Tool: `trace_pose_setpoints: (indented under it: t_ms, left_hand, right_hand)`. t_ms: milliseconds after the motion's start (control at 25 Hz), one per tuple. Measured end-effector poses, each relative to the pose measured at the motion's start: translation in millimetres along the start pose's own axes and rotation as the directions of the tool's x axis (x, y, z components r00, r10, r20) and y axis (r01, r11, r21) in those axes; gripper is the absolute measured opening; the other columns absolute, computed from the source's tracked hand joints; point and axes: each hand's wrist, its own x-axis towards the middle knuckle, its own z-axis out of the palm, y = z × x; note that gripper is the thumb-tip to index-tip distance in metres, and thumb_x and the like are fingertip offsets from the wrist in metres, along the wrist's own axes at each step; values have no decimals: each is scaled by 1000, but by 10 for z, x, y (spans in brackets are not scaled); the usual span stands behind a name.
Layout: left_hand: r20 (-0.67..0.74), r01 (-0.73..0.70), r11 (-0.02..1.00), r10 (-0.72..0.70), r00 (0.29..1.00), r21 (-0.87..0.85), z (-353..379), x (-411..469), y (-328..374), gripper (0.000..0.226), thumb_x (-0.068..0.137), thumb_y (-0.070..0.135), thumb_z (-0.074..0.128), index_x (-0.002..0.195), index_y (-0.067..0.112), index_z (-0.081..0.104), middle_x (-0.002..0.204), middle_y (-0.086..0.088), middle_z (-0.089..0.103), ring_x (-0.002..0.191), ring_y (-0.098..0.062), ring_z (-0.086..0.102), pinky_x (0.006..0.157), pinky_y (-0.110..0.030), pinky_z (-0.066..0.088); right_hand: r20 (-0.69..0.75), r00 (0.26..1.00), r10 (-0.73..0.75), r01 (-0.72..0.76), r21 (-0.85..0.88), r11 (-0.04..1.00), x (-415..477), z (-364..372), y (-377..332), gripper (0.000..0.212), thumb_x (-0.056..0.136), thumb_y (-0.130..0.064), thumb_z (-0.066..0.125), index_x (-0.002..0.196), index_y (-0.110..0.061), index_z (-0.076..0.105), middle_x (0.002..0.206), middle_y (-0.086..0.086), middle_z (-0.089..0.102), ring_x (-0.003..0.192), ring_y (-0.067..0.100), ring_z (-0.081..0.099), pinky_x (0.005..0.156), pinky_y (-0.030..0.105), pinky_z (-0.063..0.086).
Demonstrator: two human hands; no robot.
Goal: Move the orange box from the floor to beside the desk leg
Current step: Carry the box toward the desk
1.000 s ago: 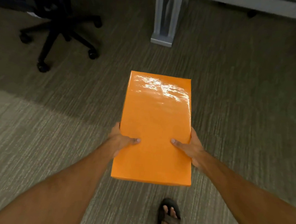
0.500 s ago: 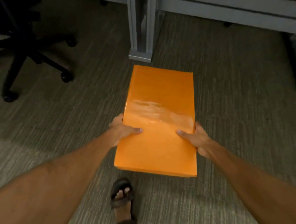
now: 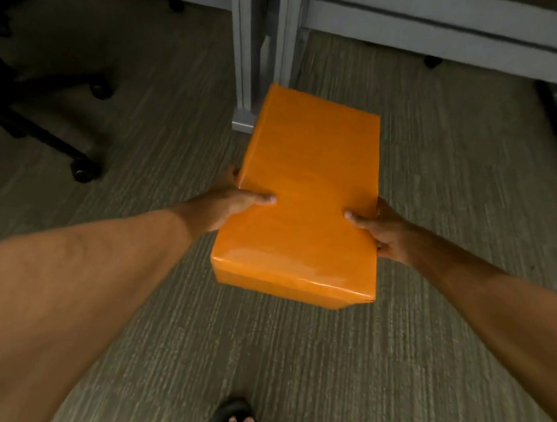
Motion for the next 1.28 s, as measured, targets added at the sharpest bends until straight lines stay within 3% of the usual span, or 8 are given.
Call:
trace_pose_setpoints:
  t_ms: [120, 240, 440, 600, 760, 880, 1120, 1280]
  left_hand:
    - [24, -16, 1000, 16, 1000, -2, 68, 399, 171, 78, 71, 29, 83, 137, 18, 44, 139, -13, 54, 126, -34, 52, 105, -54, 41]
    - [52, -20, 999, 23, 998, -40, 210, 868, 292, 78, 73, 30, 81, 140, 20, 41, 141, -13, 52, 129, -35, 49, 107, -58, 37]
    - [56, -67, 996, 70, 996, -63, 555, 1869, 301, 79, 75, 27, 79, 142, 16, 38, 145, -14, 49, 130, -35, 47, 107, -51, 38]
    - [30, -91, 992, 94, 995, -84, 836, 2672, 183, 89, 76, 28, 79, 149, 18, 28, 155, -12, 36, 139, -33, 37, 108, -48, 35]
    - [-15, -113, 993, 112, 994, -46, 942, 3236, 119, 73, 74, 29, 80, 137, 16, 45, 141, -14, 53, 127, -35, 51, 101, -49, 44]
    - [-49, -145, 989, 143, 989, -37, 963, 3516, 176, 68, 74, 30, 80, 133, 16, 48, 136, -14, 56, 122, -35, 54, 97, -50, 46]
    - [-92, -159, 987, 156, 983, -18, 970, 3860, 274, 57, 75, 27, 79, 125, 14, 54, 130, -16, 60, 116, -36, 58, 95, -48, 46]
    - [-91, -138, 990, 137, 986, -14, 977, 4012, 266, 54, 77, 27, 78, 124, 14, 53, 129, -17, 60, 116, -35, 58, 100, -52, 45]
  right_hand:
    - [-26, 1000, 12, -13, -21, 1000, 339, -168, -220, 72, 81, -29, 73, 143, -31, 35, 145, 10, 49, 127, 34, 51, 102, 61, 41]
    - [-59, 998, -10, 8, -19, 1000, 764, -315, -340, 68, 80, -32, 73, 139, -31, 39, 142, 8, 52, 123, 32, 53, 93, 52, 46]
    - [-118, 992, -33, 40, 56, 998, 1694, -530, -272, 64, 82, -29, 72, 138, -31, 42, 140, 6, 54, 119, 27, 55, 96, 51, 45]
    - [-131, 988, -86, 100, 104, 990, 2502, -674, -201, 60, 86, -20, 69, 139, -23, 41, 139, 12, 55, 121, 33, 56, 101, 58, 43]
    - [-125, 987, -104, 116, 97, 988, 3079, -714, -230, 65, 87, -21, 68, 143, -24, 36, 141, 13, 51, 122, 36, 54, 96, 55, 46]
    - [-121, 985, -122, 134, 101, 986, 3375, -741, -323, 65, 88, -19, 67, 144, -23, 35, 141, 14, 50, 118, 34, 55, 86, 50, 48]
    - [-120, 981, -152, 162, 84, 983, 3734, -760, -484, 58, 90, -18, 65, 141, -23, 39, 137, 15, 53, 113, 35, 58, 87, 51, 49]
    - [-139, 980, -141, 153, 80, 985, 3879, -763, -517, 57, 90, -18, 65, 141, -23, 41, 137, 15, 54, 118, 37, 56, 99, 59, 45]
